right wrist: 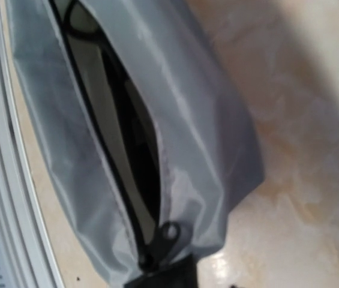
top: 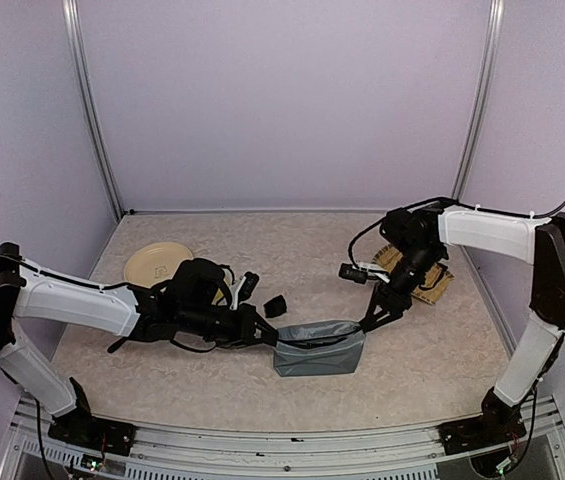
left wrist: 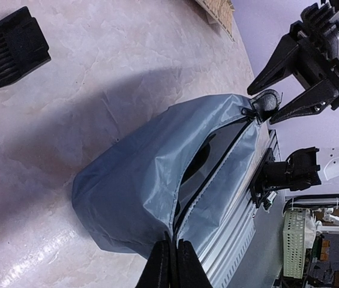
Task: Sort the hair-cutting tools
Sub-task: Adjust the kit bag at the center of the board.
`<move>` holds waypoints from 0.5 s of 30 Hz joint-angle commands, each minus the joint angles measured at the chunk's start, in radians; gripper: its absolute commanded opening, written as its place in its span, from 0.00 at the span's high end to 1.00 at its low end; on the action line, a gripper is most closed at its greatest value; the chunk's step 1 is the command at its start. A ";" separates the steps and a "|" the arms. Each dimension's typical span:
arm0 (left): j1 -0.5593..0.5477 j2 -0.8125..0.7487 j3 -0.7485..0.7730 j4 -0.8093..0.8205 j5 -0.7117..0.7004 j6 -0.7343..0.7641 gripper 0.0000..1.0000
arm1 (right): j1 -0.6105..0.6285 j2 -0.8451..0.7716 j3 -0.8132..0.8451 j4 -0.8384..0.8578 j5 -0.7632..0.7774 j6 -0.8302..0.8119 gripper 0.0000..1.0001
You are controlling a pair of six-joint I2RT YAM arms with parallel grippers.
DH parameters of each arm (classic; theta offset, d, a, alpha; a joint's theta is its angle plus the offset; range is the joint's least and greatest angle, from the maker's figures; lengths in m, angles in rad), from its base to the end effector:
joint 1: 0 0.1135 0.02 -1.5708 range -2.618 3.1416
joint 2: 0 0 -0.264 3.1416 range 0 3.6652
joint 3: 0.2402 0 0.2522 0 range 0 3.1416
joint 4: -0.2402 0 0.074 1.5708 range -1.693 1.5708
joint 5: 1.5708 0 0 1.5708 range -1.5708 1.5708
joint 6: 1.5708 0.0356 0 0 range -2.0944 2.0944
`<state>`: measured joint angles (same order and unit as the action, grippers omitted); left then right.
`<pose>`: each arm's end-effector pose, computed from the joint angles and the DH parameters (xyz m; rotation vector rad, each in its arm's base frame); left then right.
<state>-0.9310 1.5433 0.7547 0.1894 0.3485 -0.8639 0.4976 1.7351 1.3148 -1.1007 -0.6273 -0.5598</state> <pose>0.1793 -0.2613 0.1853 0.3134 2.4696 -1.2952 0.2681 0.1694 0.2261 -1.4962 2.5144 0.9462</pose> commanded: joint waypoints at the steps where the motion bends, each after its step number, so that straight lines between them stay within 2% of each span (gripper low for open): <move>1: -0.019 -0.021 0.014 -0.004 -0.020 0.004 1.00 | -0.014 0.003 -0.036 -0.030 -0.011 0.016 0.69; 4: -0.031 -0.032 0.007 -0.006 -0.029 -0.011 1.00 | -0.019 0.005 -0.037 -0.058 -0.050 0.000 0.97; 5: -0.033 -0.036 0.008 -0.014 -0.027 -0.018 1.00 | -0.020 0.002 -0.033 -0.079 -0.082 -0.025 1.00; 10: -0.039 -0.049 0.056 -0.118 0.011 -0.091 1.00 | -0.022 -0.009 -0.088 -0.161 -0.180 -0.188 1.00; 15: -0.068 -0.060 0.104 -0.290 0.019 -0.104 1.00 | -0.022 -0.015 -0.163 -0.233 -0.220 -0.259 1.00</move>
<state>-0.9710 1.5215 0.8131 0.0383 0.3420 -0.9409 0.4858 1.7355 1.2026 -1.2411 -0.7849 -0.7261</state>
